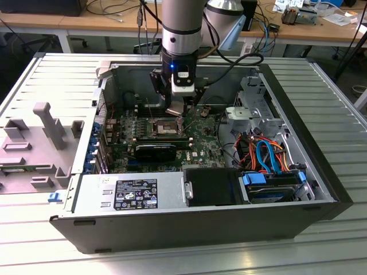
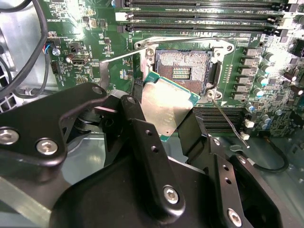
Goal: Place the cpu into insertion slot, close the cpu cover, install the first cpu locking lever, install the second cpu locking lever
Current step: 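Place the cpu into insertion slot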
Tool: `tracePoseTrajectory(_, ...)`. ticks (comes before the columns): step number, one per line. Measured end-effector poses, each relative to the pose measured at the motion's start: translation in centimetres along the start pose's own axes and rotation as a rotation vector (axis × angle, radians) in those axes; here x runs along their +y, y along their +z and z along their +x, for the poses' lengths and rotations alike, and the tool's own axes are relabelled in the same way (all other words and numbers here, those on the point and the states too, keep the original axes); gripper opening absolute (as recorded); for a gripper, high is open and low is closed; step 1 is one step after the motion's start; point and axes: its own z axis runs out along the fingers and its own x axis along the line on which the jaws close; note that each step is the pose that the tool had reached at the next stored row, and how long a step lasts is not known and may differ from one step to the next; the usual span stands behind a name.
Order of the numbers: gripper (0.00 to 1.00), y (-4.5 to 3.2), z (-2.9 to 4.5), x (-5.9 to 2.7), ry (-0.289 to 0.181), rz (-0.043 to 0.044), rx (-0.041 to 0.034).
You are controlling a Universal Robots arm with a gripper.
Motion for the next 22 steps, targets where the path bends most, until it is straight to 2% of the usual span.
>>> tracePoseTrajectory(22,0.54,0.00,0.00,0.00,0.022,-0.0003,-0.0009)
